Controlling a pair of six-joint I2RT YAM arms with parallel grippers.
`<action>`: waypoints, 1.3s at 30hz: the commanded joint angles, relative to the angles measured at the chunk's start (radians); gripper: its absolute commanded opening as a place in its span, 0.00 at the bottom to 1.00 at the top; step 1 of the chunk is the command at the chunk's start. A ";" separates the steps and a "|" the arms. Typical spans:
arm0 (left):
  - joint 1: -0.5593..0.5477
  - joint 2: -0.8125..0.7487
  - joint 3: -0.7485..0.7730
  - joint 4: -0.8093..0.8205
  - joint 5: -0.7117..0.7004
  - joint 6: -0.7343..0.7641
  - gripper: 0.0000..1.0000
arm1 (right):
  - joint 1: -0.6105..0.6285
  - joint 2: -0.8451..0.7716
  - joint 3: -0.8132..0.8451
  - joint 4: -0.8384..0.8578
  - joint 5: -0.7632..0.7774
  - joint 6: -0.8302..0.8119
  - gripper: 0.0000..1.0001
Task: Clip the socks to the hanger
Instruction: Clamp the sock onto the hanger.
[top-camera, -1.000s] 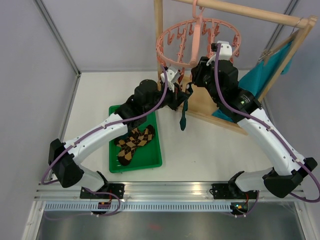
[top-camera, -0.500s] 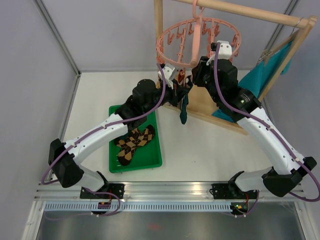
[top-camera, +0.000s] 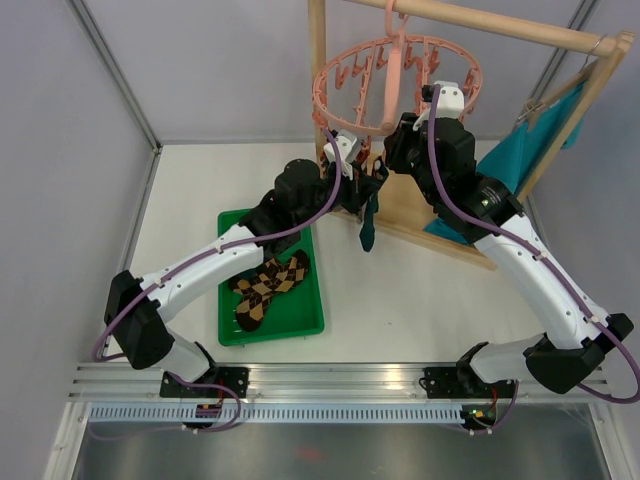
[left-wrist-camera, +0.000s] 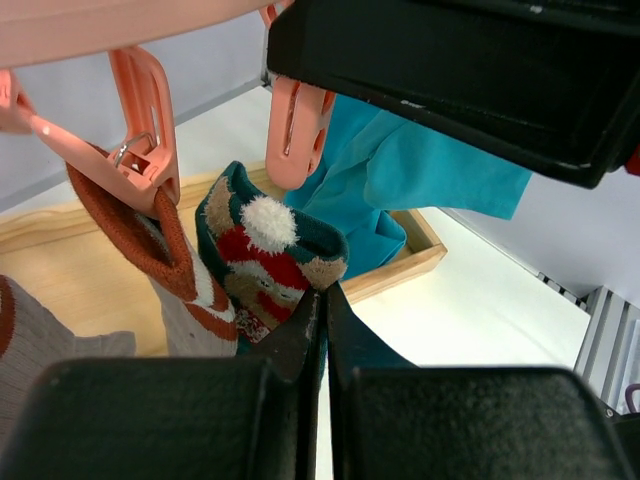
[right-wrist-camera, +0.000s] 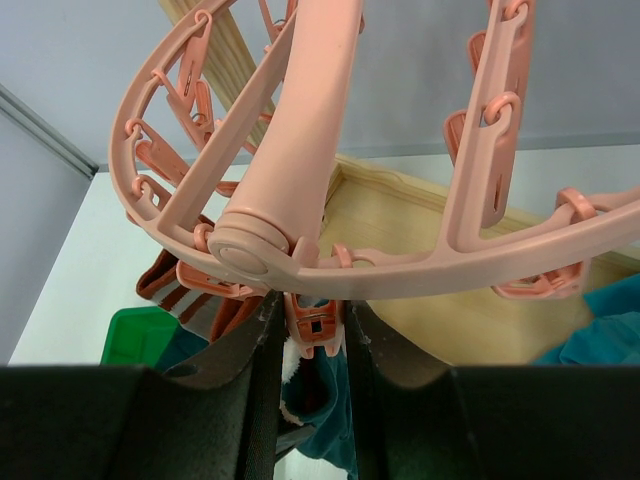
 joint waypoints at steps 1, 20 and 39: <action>-0.007 -0.015 0.001 0.059 -0.020 0.003 0.02 | 0.020 0.019 0.007 -0.104 -0.030 0.014 0.00; -0.007 -0.003 0.033 0.085 -0.008 0.003 0.02 | 0.022 0.014 -0.010 -0.109 -0.037 0.011 0.00; -0.007 0.019 0.086 0.083 -0.006 0.009 0.02 | 0.020 0.011 -0.027 -0.104 -0.043 0.006 0.00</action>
